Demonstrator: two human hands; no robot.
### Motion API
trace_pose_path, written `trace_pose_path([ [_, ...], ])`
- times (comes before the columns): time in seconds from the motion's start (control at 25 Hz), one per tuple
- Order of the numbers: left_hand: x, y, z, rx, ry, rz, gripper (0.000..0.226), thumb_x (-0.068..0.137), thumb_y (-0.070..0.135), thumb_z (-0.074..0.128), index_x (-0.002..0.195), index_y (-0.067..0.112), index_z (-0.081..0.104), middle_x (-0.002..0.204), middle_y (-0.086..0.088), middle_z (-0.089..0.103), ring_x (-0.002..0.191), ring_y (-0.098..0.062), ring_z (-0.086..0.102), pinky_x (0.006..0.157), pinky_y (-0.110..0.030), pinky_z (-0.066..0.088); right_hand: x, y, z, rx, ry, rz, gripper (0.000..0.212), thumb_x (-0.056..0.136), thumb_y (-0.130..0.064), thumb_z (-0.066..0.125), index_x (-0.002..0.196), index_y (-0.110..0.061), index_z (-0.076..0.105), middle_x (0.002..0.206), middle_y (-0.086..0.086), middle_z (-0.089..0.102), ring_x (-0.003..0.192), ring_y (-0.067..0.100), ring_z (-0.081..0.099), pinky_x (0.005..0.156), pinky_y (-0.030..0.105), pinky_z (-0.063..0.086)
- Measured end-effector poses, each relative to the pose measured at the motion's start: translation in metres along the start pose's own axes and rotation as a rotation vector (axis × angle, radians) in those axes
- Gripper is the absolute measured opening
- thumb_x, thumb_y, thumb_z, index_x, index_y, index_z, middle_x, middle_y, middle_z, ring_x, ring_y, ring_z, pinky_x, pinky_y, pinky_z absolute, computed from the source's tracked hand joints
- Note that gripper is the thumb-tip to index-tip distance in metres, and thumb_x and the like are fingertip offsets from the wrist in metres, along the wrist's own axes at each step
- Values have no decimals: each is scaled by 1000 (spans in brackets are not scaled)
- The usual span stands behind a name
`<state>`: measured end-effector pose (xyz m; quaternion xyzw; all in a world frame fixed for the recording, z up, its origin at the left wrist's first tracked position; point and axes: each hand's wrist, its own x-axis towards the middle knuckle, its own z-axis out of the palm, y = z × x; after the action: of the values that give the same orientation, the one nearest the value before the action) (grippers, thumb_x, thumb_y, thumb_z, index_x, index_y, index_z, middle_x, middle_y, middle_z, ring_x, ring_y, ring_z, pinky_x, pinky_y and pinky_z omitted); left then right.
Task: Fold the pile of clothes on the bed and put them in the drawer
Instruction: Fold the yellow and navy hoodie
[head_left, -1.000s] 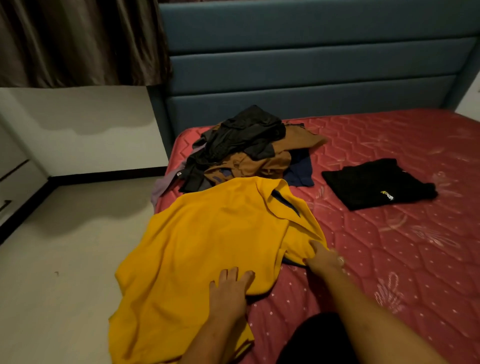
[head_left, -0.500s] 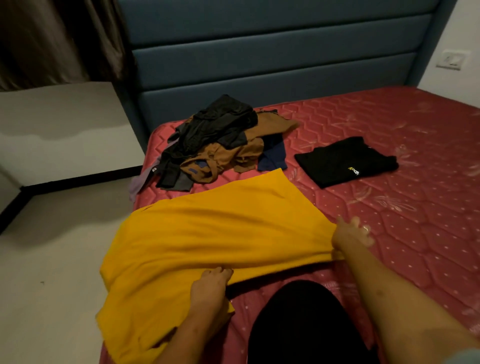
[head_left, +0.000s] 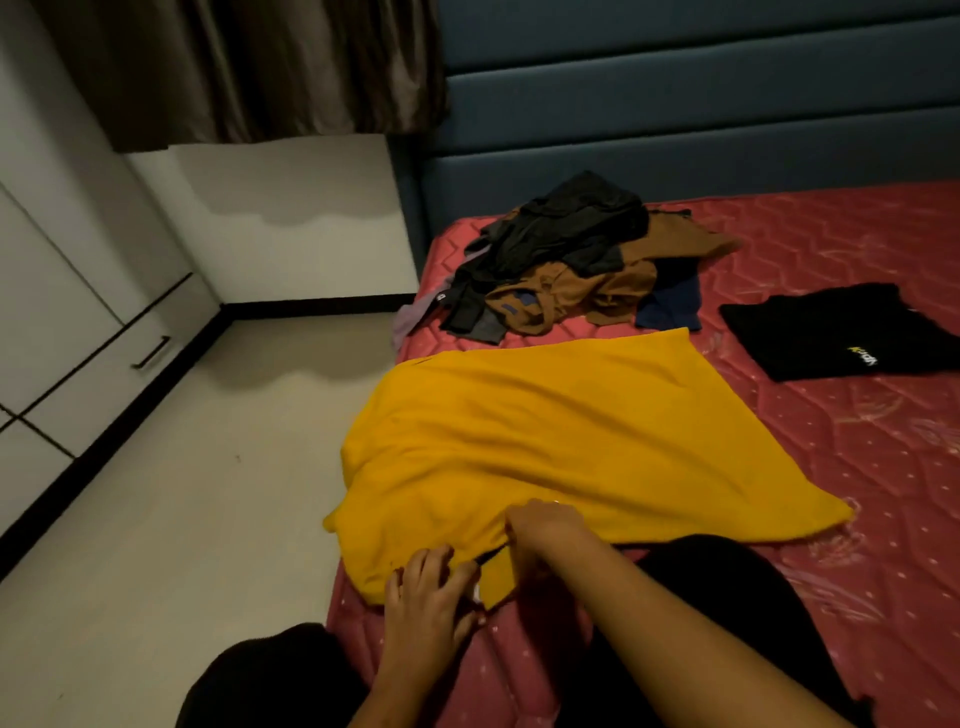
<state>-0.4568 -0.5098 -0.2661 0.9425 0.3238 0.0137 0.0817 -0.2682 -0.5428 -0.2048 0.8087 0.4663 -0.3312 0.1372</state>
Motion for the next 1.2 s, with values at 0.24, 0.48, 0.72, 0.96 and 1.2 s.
trace_pose_path([
  [0.24, 9, -13, -20, 21, -116, -171, 69, 80, 55, 64, 140, 50, 29, 153, 3, 20, 139, -21, 20, 104, -44, 34, -9, -25, 29, -191, 492, -122, 39, 98, -24, 47, 135, -20, 35, 126, 10, 51, 114, 32, 53, 74, 36, 44],
  [0.48, 24, -16, -35, -280, -197, -111, 23, 93, 31, 49, 114, 33, 60, 143, 4, 36, 132, -23, 31, 104, -48, 30, -25, -45, 33, -210, 399, -130, 47, 93, -54, 44, 118, -15, 53, 122, 9, 56, 111, 31, 58, 80, 35, 46],
  [0.72, 33, -35, -66, -1129, -17, -249, 36, 97, -6, 32, 71, 11, 49, 67, -1, 49, 65, -13, 46, 56, -15, 39, -20, -60, 39, -54, 375, 57, 56, 89, -46, 59, 135, -20, 40, 134, 9, 45, 123, 31, 48, 93, 39, 44],
  [0.96, 31, -47, -54, -1154, 175, -547, 40, 98, -1, 37, 72, 20, 58, 78, 0, 58, 73, -19, 50, 67, -29, 39, 7, -54, 40, 110, 358, 37, 50, 92, -29, 56, 136, -14, 37, 146, 14, 25, 132, 41, 32, 101, 44, 38],
  [1.2, 18, -57, -56, -1092, 135, -656, 31, 93, -7, 39, 80, 14, 58, 86, -6, 58, 77, -19, 52, 66, -27, 40, 2, -42, 3, 466, 80, -197, 22, 89, -3, 47, 109, -5, 54, 100, 18, 60, 82, 24, 60, 70, 30, 42],
])
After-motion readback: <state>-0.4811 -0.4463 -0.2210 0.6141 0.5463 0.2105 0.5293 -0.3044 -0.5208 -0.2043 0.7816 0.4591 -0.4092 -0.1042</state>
